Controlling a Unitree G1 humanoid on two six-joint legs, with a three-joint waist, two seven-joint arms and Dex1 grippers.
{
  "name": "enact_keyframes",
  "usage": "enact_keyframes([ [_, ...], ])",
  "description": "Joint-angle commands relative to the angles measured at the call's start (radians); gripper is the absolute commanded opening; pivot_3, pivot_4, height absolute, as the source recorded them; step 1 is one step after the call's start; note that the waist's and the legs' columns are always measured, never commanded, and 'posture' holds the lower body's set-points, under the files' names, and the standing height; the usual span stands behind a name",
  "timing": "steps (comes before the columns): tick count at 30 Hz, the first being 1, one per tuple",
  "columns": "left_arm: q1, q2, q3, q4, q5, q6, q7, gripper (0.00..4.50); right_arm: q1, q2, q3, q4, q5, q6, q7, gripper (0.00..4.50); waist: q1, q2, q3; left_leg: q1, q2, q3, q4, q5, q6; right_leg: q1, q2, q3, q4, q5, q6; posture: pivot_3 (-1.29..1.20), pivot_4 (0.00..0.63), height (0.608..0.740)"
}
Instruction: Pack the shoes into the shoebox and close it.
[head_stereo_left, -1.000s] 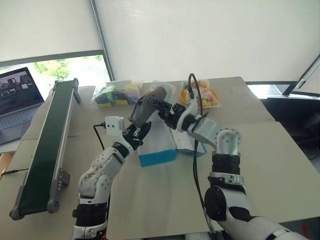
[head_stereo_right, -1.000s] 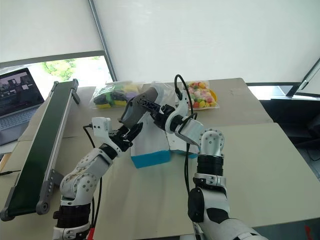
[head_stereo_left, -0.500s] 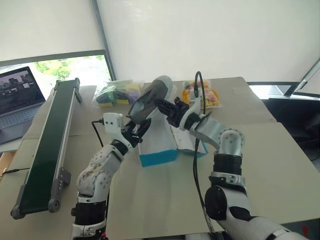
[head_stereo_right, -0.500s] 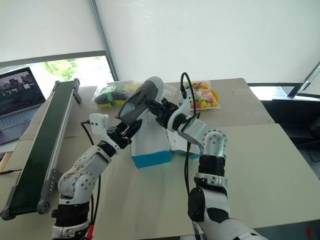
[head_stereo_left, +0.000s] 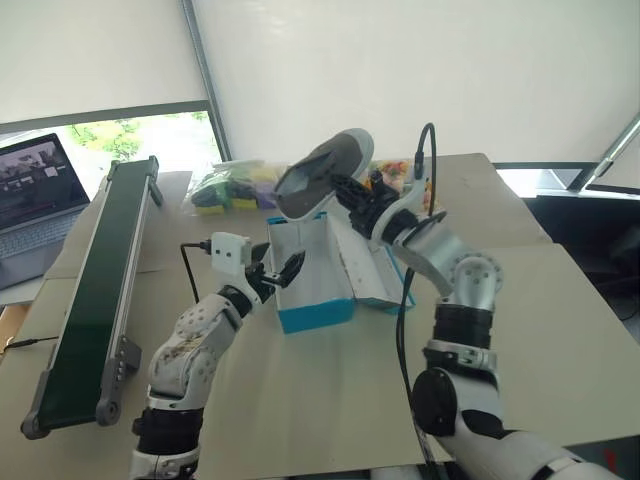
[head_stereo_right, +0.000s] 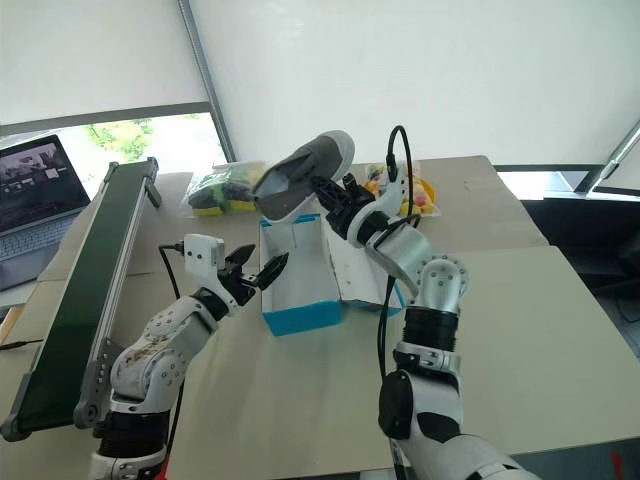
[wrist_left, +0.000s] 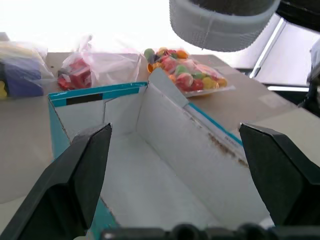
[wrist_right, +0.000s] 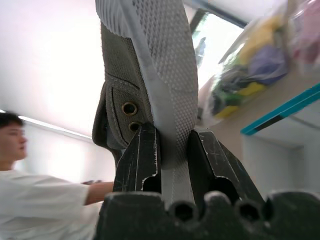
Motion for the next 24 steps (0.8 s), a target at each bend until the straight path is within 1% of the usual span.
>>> enact_keyframes([
  [1,0.009,0.127,-0.007,-0.035,0.065,-0.055,-0.104,4.34,-0.046,-0.084,0.029,-0.040,0.076,0.164,-0.071,0.71,0.000,0.000,0.000,0.000,0.000,0.000,0.000,0.000,0.000,0.000,0.000,0.000,0.000,0.000,0.000,0.00,0.150,0.646],
  [4,0.003,0.189,-0.010,-0.010,0.074,-0.080,-0.175,4.34,-0.048,-0.132,0.070,-0.015,0.075,0.295,-0.115,0.71,-0.003,0.000,0.000,0.000,0.001,0.000,-0.001,-0.001,0.001,0.000,0.000,-0.001,0.000,0.000,0.000,0.00,0.150,0.646],
  [8,-0.024,0.212,-0.032,0.001,0.086,-0.097,-0.231,4.34,-0.092,-0.123,0.115,0.088,0.033,0.404,-0.139,0.71,-0.007,0.001,0.000,0.000,0.000,0.001,0.000,-0.006,0.010,0.001,0.000,-0.001,-0.005,0.000,0.000,0.00,0.150,0.646],
  [10,-0.023,0.207,-0.047,-0.017,0.084,-0.095,-0.251,4.34,-0.142,-0.107,0.174,0.171,-0.034,0.437,-0.107,0.71,-0.007,0.001,0.000,0.000,0.000,0.001,0.000,-0.006,0.010,0.001,0.000,-0.001,-0.006,0.000,0.000,0.00,0.150,0.646],
  [13,-0.013,0.199,-0.071,-0.052,0.089,-0.084,-0.259,4.34,-0.193,-0.124,0.231,0.266,-0.130,0.452,-0.032,0.71,-0.007,0.001,0.000,0.000,-0.001,0.001,0.000,-0.005,0.010,0.001,0.000,-0.001,-0.007,0.000,0.000,0.00,0.150,0.646],
  [18,0.030,0.204,-0.083,-0.115,0.096,-0.075,-0.254,4.34,-0.294,-0.193,0.434,0.419,-0.357,0.372,0.226,0.71,-0.002,0.001,0.000,0.001,0.000,0.000,-0.001,-0.005,0.009,0.001,0.000,-0.001,-0.006,0.000,0.000,0.00,0.150,0.646],
  [21,0.067,0.215,-0.075,-0.151,0.102,-0.074,-0.248,4.34,-0.371,-0.209,0.570,0.538,-0.500,0.286,0.421,0.71,-0.007,0.001,0.000,0.001,-0.001,-0.001,0.000,-0.005,0.009,0.001,0.000,-0.001,-0.006,0.000,0.000,0.00,0.150,0.646],
  [24,0.087,0.227,-0.067,-0.170,0.116,-0.073,-0.241,4.34,-0.420,-0.209,0.650,0.631,-0.608,0.217,0.561,0.71,-0.009,0.001,0.000,0.002,-0.002,-0.003,0.000,-0.005,0.009,0.000,0.000,0.000,-0.006,0.000,0.000,0.00,0.150,0.646],
])
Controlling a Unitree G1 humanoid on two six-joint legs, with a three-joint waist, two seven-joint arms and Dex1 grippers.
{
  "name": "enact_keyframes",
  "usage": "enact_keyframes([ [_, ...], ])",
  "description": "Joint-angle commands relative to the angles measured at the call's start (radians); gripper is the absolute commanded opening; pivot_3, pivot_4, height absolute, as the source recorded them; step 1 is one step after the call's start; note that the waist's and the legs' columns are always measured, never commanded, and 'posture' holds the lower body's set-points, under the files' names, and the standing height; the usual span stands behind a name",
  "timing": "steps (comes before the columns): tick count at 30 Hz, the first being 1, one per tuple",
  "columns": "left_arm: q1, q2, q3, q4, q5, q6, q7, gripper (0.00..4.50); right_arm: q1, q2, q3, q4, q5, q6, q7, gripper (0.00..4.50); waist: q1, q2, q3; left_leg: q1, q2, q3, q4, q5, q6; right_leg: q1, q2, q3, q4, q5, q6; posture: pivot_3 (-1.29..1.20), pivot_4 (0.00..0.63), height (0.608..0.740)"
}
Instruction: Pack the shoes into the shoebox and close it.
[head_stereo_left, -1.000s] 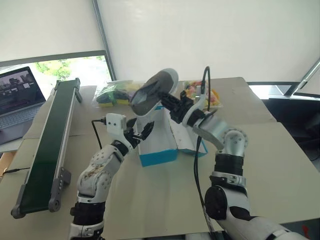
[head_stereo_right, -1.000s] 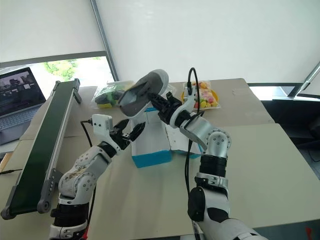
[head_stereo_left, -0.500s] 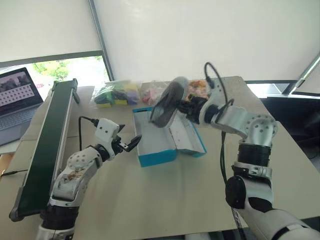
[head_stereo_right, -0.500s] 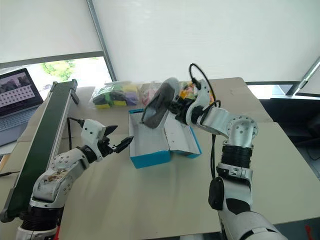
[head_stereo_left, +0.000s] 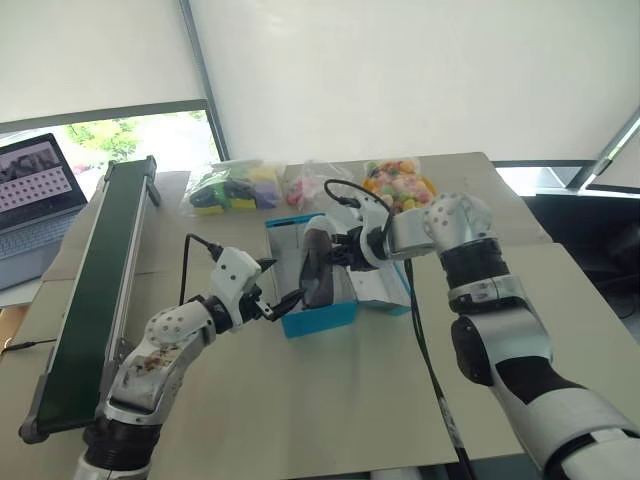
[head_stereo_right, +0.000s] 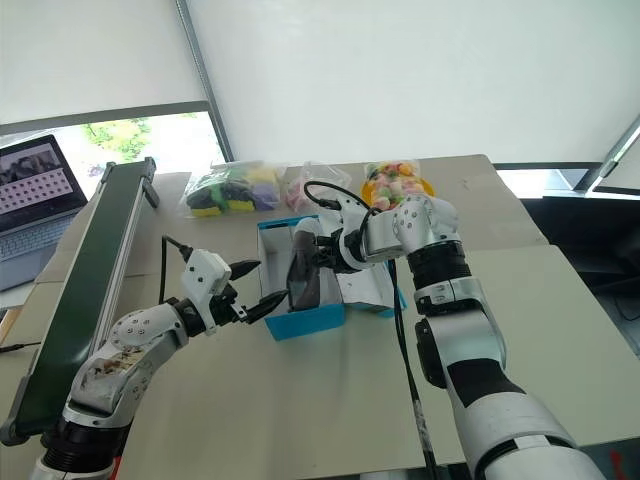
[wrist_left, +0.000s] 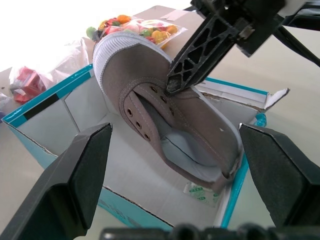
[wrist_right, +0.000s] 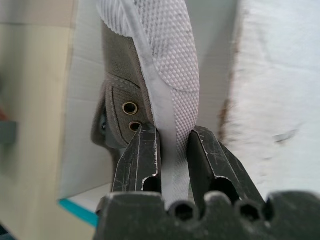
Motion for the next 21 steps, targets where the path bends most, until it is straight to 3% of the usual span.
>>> enact_keyframes([
  [1,0.021,0.026,0.021,-0.064,0.025,-0.010,0.008,4.34,-0.090,-0.001,0.098,0.097,-0.148,-0.122,0.208,0.71,0.000,0.000,0.000,0.000,0.000,-0.002,0.000,0.000,0.000,0.000,0.000,0.000,0.000,0.000,0.000,0.00,0.150,0.646],
  [6,0.054,0.040,0.033,-0.084,0.031,-0.009,0.011,4.34,-0.141,0.045,0.175,0.243,-0.313,-0.235,0.385,0.71,0.001,0.001,0.000,0.001,-0.003,-0.012,-0.001,0.000,0.000,-0.001,0.000,0.000,0.000,0.000,0.000,0.00,0.150,0.646],
  [10,0.068,0.046,0.037,-0.098,0.031,-0.005,0.012,4.34,-0.162,0.083,0.155,0.316,-0.386,-0.276,0.444,0.71,0.002,0.001,0.000,0.001,-0.005,-0.017,-0.001,0.001,-0.003,-0.001,0.000,0.000,0.000,0.000,0.000,0.00,0.150,0.646],
  [12,0.072,0.048,0.041,-0.103,0.031,-0.003,0.013,4.50,-0.171,0.094,0.134,0.337,-0.410,-0.289,0.451,1.43,0.004,0.001,0.001,0.000,-0.005,-0.018,-0.001,0.002,-0.004,-0.001,0.000,0.000,0.000,0.000,0.000,0.00,0.150,0.646],
  [13,0.073,0.048,0.043,-0.105,0.030,-0.002,0.013,4.50,-0.176,0.099,0.121,0.345,-0.418,-0.292,0.451,1.55,0.004,0.001,0.001,0.000,-0.005,-0.018,-0.002,0.002,-0.004,-0.001,0.000,0.000,0.000,0.000,0.000,0.00,0.150,0.646],
  [19,0.072,0.049,0.045,-0.106,0.030,-0.003,0.010,4.50,-0.229,0.129,0.026,0.364,-0.435,-0.284,0.461,3.64,0.002,0.001,0.001,0.000,-0.006,-0.019,-0.002,0.003,-0.007,-0.002,0.000,0.001,0.000,0.000,0.000,0.00,0.150,0.646],
  [21,0.069,0.051,0.046,-0.101,0.030,-0.004,0.006,4.50,-0.250,0.133,-0.008,0.359,-0.433,-0.272,0.460,3.64,0.001,0.001,0.001,0.000,-0.006,-0.020,-0.002,0.003,-0.007,-0.002,0.000,0.001,0.000,0.000,0.000,0.00,0.150,0.646],
])
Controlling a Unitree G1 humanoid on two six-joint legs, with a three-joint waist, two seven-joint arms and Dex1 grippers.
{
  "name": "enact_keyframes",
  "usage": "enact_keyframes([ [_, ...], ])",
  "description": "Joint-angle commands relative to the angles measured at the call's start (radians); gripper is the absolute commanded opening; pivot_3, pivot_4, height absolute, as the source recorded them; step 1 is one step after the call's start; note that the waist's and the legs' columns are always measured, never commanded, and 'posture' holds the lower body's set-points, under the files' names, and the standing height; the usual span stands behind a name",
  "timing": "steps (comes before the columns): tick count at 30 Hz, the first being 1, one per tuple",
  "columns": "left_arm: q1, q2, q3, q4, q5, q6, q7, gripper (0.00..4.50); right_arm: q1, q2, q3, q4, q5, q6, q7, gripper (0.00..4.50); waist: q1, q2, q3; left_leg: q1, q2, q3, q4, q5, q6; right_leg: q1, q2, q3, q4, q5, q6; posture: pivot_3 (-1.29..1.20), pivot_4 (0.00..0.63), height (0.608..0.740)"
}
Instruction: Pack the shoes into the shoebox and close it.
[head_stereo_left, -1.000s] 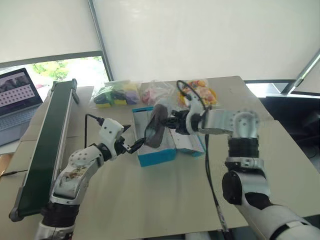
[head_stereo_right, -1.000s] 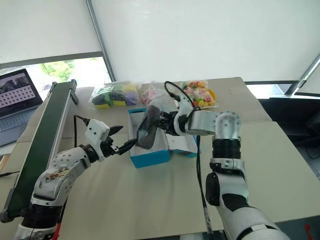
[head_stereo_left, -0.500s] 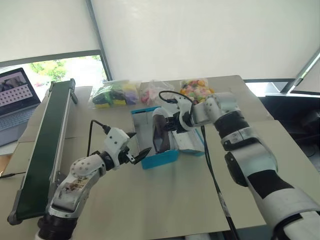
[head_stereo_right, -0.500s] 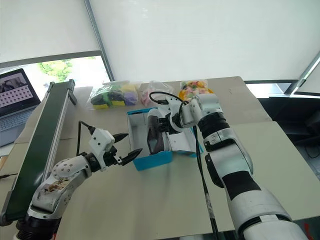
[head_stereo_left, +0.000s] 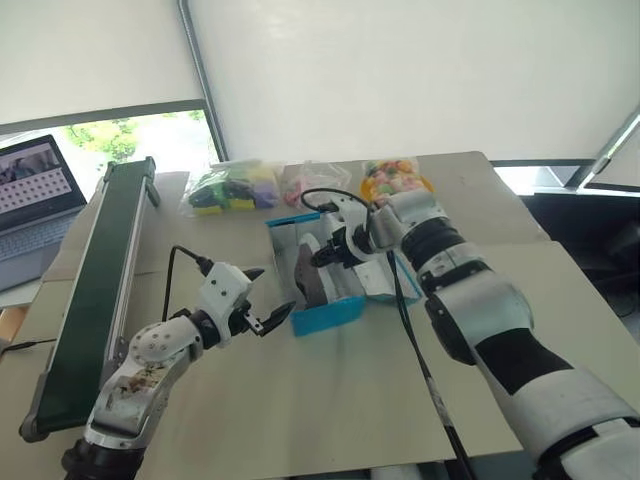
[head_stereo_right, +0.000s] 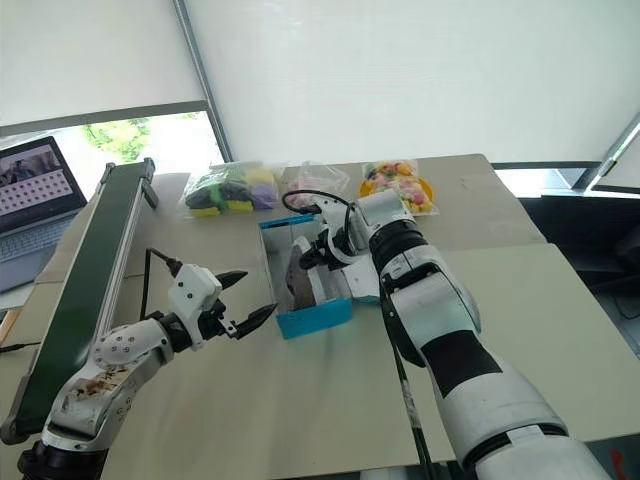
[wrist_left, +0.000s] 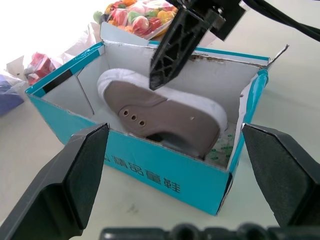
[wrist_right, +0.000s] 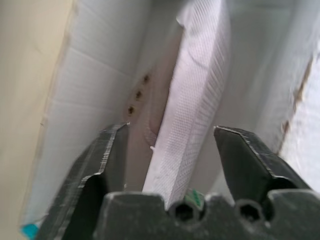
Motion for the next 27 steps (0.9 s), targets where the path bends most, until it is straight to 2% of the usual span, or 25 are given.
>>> enact_keyframes([
  [1,-0.014,0.013,0.018,-0.032,0.003,-0.009,-0.006,4.50,-0.077,0.003,-0.077,-0.043,0.002,0.001,0.010,3.64,-0.001,0.000,0.000,0.000,0.000,0.000,0.000,0.000,0.000,0.000,0.000,0.000,0.000,0.000,0.000,0.00,0.150,0.646],
  [5,-0.013,0.023,0.038,-0.010,0.001,-0.018,-0.013,4.50,-0.117,-0.017,-0.138,-0.154,0.019,-0.004,0.012,3.64,-0.001,0.000,0.000,0.000,-0.001,-0.001,0.000,0.000,0.000,-0.002,0.000,0.001,0.000,0.000,0.000,0.00,0.150,0.646],
  [9,0.005,-0.056,0.154,0.039,-0.049,0.002,0.080,4.50,-0.020,-0.082,-0.181,-0.509,0.084,-0.027,0.100,3.64,0.001,0.000,0.000,-0.002,-0.002,-0.002,0.000,0.000,0.000,-0.004,0.000,0.003,0.000,0.000,0.000,0.00,0.150,0.646],
  [13,0.002,-0.200,0.322,0.080,-0.019,0.031,0.344,4.50,0.416,-0.264,-0.050,-1.095,0.077,-0.214,0.273,3.64,0.025,-0.002,-0.008,0.002,-0.006,-0.015,0.001,-0.001,-0.002,0.002,0.000,0.003,0.003,0.002,0.004,0.00,0.150,0.646],
  [16,0.014,-0.267,0.399,0.071,0.009,0.038,0.472,4.50,0.686,-0.358,-0.015,-1.340,0.070,-0.300,0.300,3.64,0.031,-0.001,-0.009,0.002,-0.008,-0.021,0.002,-0.005,-0.012,0.003,-0.001,0.003,0.004,0.005,0.010,0.00,0.150,0.646],
  [19,0.032,-0.327,0.454,0.067,0.012,0.047,0.560,4.50,0.874,-0.391,0.011,-1.438,-0.004,-0.385,0.229,3.64,0.027,0.000,-0.008,-0.001,-0.014,-0.020,0.006,-0.002,-0.018,0.001,-0.011,0.009,-0.001,0.005,0.010,0.00,0.150,0.646],
  [21,0.046,-0.344,0.476,0.077,0.012,0.047,0.584,4.50,0.965,-0.376,0.016,-1.461,-0.057,-0.439,0.155,3.64,0.028,-0.003,-0.008,0.002,-0.018,-0.019,0.002,-0.002,-0.019,0.003,-0.016,0.010,-0.005,0.004,0.011,0.00,0.150,0.646],
  [24,0.045,-0.313,0.480,0.104,0.009,0.053,0.566,4.50,1.016,-0.338,0.017,-1.474,-0.090,-0.465,0.087,3.64,0.029,-0.006,-0.006,0.005,-0.028,-0.021,0.001,-0.003,-0.017,0.019,-0.020,0.011,-0.025,-0.004,0.032,0.00,0.150,0.646],
  [25,0.042,-0.301,0.481,0.114,0.007,0.056,0.559,4.50,1.021,-0.329,0.019,-1.470,-0.102,-0.472,0.069,3.64,0.031,-0.007,-0.006,0.007,-0.028,-0.021,0.001,-0.004,-0.015,0.019,-0.019,0.013,-0.025,-0.004,0.033,0.00,0.150,0.646],
  [27,0.035,-0.283,0.487,0.137,-0.004,0.057,0.546,4.50,1.026,-0.311,0.023,-1.453,-0.126,-0.488,0.041,4.15,0.036,-0.007,-0.006,0.016,-0.027,-0.022,-0.001,-0.005,-0.013,0.018,-0.012,0.019,-0.023,-0.004,0.032,0.00,0.150,0.646],
])
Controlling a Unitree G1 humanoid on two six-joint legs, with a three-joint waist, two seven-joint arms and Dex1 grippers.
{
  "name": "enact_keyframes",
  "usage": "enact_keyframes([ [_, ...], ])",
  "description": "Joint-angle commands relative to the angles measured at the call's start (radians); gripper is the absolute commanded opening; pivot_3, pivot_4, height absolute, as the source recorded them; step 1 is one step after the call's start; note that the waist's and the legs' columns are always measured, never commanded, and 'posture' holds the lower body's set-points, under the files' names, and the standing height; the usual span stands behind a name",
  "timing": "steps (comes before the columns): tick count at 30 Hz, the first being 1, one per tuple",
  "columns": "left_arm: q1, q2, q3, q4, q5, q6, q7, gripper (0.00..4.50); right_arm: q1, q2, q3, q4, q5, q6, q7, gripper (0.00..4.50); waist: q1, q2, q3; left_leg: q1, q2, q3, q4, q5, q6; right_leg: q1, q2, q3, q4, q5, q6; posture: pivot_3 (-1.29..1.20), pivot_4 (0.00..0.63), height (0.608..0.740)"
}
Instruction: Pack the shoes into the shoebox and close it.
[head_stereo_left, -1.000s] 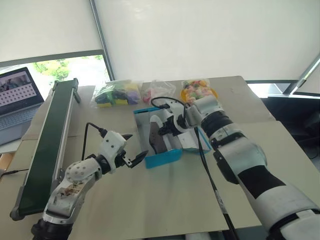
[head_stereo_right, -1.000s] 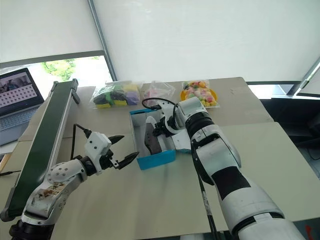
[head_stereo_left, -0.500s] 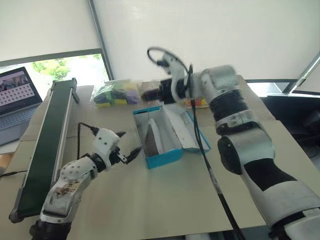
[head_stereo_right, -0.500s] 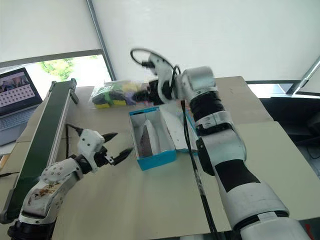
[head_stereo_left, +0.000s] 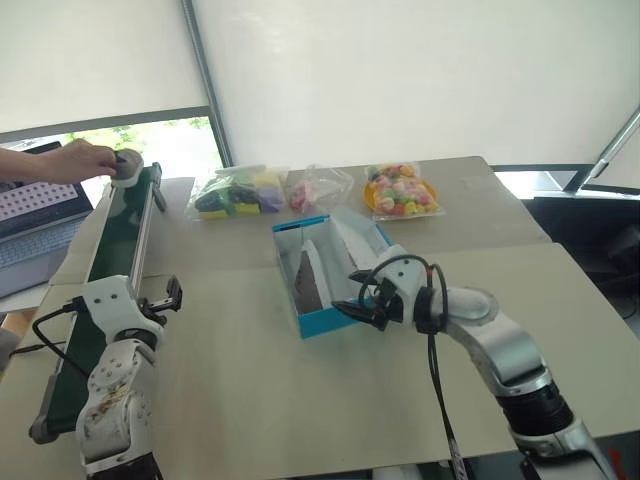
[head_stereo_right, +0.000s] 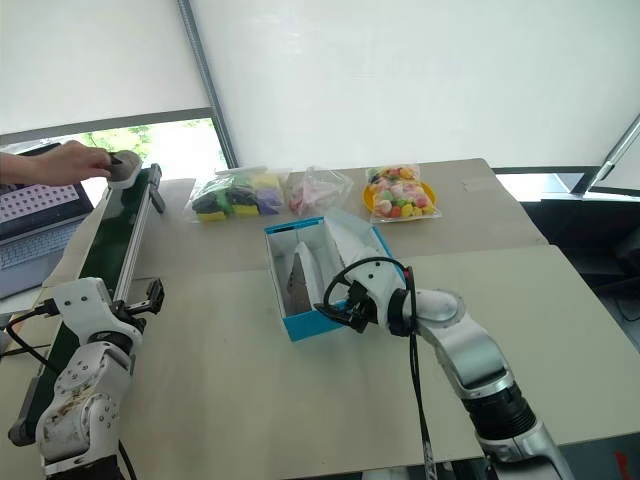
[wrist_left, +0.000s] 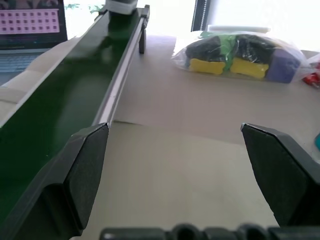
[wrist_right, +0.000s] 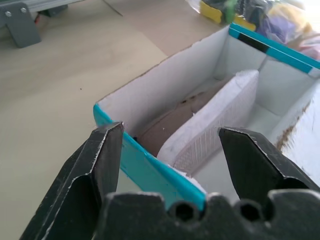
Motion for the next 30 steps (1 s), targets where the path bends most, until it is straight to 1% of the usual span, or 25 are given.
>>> enact_keyframes([
  [1,-0.023,0.038,0.027,0.024,-0.008,-0.006,-0.020,4.50,-0.013,0.020,0.004,-0.010,-0.054,-0.071,-0.059,4.37,0.008,0.000,0.000,0.002,0.001,-0.001,-0.001,0.000,-0.001,0.000,0.004,0.001,0.001,0.000,-0.001,0.00,0.150,0.646],
  [2,-0.026,0.046,0.032,0.038,-0.009,-0.009,-0.023,4.50,-0.012,0.027,0.008,0.006,-0.068,-0.094,-0.071,4.48,0.012,0.000,0.000,0.002,0.003,-0.002,-0.002,0.001,-0.002,0.000,0.008,0.002,0.002,0.001,-0.001,0.00,0.150,0.646],
  [5,-0.034,0.060,0.041,0.063,-0.017,-0.013,-0.031,4.50,-0.012,0.063,-0.015,0.034,-0.059,-0.121,-0.095,4.48,0.019,0.000,0.000,0.002,0.006,-0.002,-0.004,0.005,-0.008,-0.004,0.014,0.003,0.007,0.000,-0.002,0.00,0.150,0.646],
  [7,-0.042,0.069,0.040,0.080,-0.013,-0.013,-0.033,4.50,-0.014,0.066,-0.017,0.045,-0.065,-0.152,-0.090,4.48,0.021,0.000,-0.001,0.001,0.007,-0.002,-0.006,0.006,-0.011,-0.006,0.014,0.003,0.007,-0.001,-0.005,0.00,0.150,0.646],
  [10,-0.047,0.087,0.023,0.113,0.014,-0.018,-0.035,4.50,-0.008,0.057,-0.017,0.054,-0.073,-0.185,-0.080,4.48,0.022,-0.001,-0.001,-0.001,0.005,-0.003,-0.005,0.006,-0.012,-0.008,0.012,0.005,0.007,-0.001,-0.006,0.00,0.150,0.646],
  [16,-0.074,0.097,0.021,0.177,0.024,-0.004,-0.015,4.50,0.004,0.018,-0.020,0.001,0.030,-0.151,0.052,4.48,0.022,-0.001,-0.001,-0.003,0.002,-0.004,0.002,0.000,-0.011,-0.010,0.008,0.006,0.007,-0.001,-0.006,0.00,0.150,0.646],
  [19,-0.083,0.099,0.023,0.190,0.025,0.005,-0.007,4.50,0.003,-0.002,-0.019,-0.015,0.059,-0.123,0.089,4.48,0.022,-0.001,-0.002,-0.003,0.002,-0.004,0.001,-0.001,-0.011,-0.011,0.008,0.005,0.007,-0.001,-0.006,0.00,0.150,0.646],
  [22,-0.088,0.100,0.033,0.199,0.023,0.007,0.003,4.50,-0.003,-0.008,-0.019,-0.015,0.061,-0.104,0.090,4.48,0.023,-0.001,-0.002,-0.003,0.003,-0.004,0.001,-0.001,-0.011,-0.011,0.008,0.005,0.007,-0.001,-0.006,0.00,0.150,0.646],
  [30,-0.070,0.113,0.071,0.213,0.035,0.000,0.035,4.50,-0.017,0.021,-0.040,0.006,0.068,-0.078,0.050,4.48,0.022,-0.001,-0.002,-0.001,0.003,-0.004,0.001,-0.001,-0.011,-0.012,0.009,0.006,0.007,-0.001,-0.006,0.00,0.150,0.646],
])
